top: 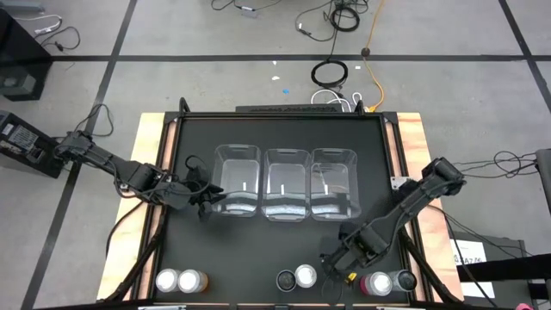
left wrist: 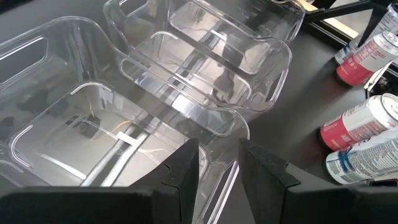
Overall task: Sort soda cans
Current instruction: Put the left pink-white soda can into the center transparent bin
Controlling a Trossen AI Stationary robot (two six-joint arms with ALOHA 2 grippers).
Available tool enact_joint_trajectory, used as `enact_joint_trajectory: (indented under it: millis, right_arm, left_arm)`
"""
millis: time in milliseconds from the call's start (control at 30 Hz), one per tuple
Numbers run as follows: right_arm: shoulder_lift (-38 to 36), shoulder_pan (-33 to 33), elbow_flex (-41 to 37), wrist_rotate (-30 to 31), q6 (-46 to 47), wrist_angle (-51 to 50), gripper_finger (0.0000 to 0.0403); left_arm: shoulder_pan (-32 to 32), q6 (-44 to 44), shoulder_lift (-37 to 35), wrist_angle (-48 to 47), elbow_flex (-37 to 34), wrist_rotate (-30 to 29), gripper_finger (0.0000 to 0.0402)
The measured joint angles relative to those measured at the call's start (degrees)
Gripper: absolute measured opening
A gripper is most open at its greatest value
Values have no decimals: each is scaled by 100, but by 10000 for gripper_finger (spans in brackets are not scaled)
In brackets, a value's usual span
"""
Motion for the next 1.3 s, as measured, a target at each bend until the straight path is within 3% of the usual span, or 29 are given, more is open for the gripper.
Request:
enact_joint_trajectory:
  millis: [333,833,1300]
  right_arm:
    - [90,-6,0,3,389,144,341]
    - [88,-30,0,27,-244,767,341]
    - [86,-68,0,313,65,445,345]
  left_arm:
    - [0,4,0,0,0,-1,121]
    - [-2,7,2,0,0,-2,121]
    - [0,7,2,0,0,-2,121]
